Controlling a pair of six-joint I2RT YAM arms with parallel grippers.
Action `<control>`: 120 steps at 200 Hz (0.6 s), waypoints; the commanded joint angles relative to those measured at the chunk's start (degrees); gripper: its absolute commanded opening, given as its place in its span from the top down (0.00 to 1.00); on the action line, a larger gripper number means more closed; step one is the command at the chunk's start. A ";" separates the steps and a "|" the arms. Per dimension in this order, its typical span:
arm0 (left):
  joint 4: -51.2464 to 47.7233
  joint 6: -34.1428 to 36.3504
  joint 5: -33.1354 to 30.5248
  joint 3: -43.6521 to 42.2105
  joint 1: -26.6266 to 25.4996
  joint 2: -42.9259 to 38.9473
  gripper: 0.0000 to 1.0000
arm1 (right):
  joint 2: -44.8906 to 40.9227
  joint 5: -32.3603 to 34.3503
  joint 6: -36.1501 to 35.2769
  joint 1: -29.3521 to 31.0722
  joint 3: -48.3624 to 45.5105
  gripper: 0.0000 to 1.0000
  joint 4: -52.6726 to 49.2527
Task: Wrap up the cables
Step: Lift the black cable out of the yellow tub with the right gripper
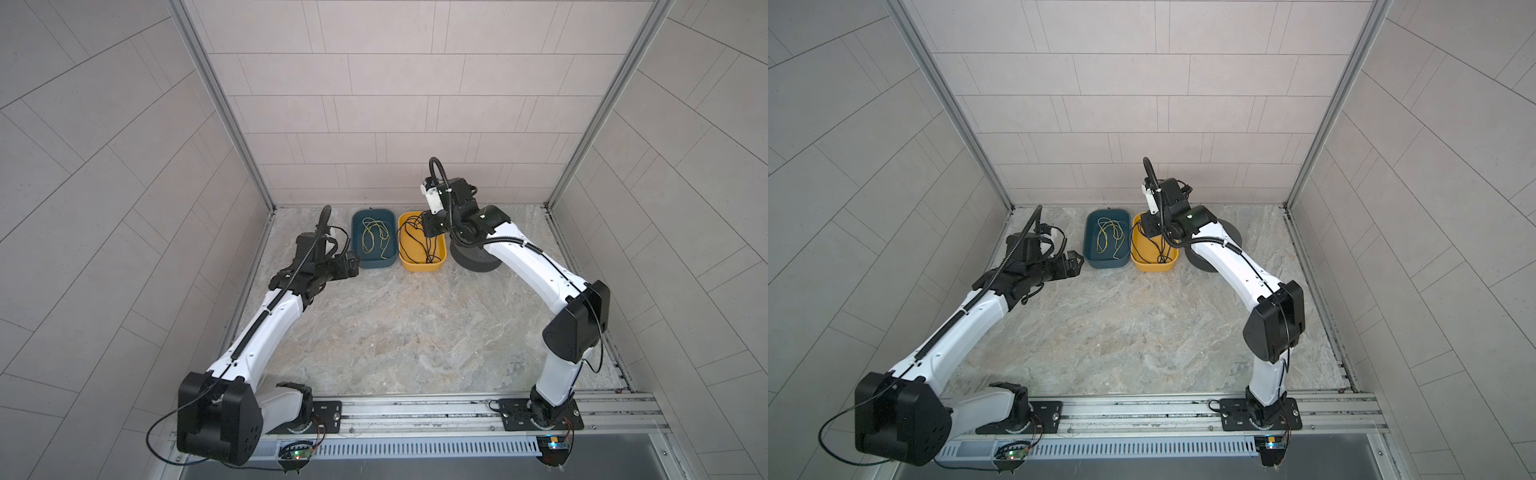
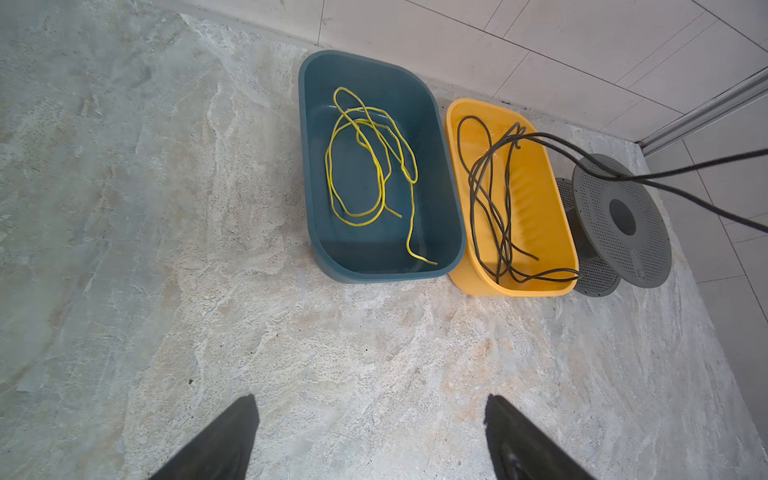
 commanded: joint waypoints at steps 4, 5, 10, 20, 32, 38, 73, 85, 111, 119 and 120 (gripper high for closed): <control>1.59 0.66 1.84 -0.91 -0.31 -1.40 0.10 | -7.22 -0.89 -1.12 1.81 -1.18 1.00 -2.96; 1.70 0.62 1.94 -0.92 -0.30 -1.40 0.10 | -7.48 -0.91 -1.14 1.85 -1.30 1.00 -2.95; 2.07 0.66 2.40 -0.93 -0.29 -1.48 0.10 | -8.53 -1.20 -1.01 2.07 -1.58 1.00 -3.23; 2.73 0.31 3.92 -1.02 -0.29 -1.32 0.10 | -10.56 -1.98 -0.65 2.38 -2.10 1.00 -3.83; 3.90 -0.10 5.38 -1.05 -0.29 -1.16 0.10 | -12.85 -2.88 -0.12 2.84 -2.62 1.00 -4.79; 4.51 -0.51 6.16 -1.11 -0.29 -0.94 0.10 | -13.95 -3.11 0.20 3.00 -2.90 1.00 -5.23; 6.85 -3.87 9.68 -1.07 -0.37 -0.74 0.10 | -20.84 -3.78 2.09 3.46 -6.57 1.00 -7.39; 8.38 -5.37 10.62 -1.06 -0.92 -0.60 0.11 | -23.51 -3.87 2.61 3.45 -8.39 1.00 -7.93; 9.25 -8.94 11.88 0.39 -1.68 0.54 0.11 | -29.03 -3.45 3.71 3.42 -13.52 1.00 -10.22; 9.88 -10.26 12.13 0.41 -1.69 0.66 0.11 | -30.76 -2.72 4.23 3.41 -15.81 1.00 -10.81; 9.93 -10.38 12.14 0.44 -1.69 0.68 0.11 | -30.98 -2.57 4.30 3.44 -16.08 1.00 -10.83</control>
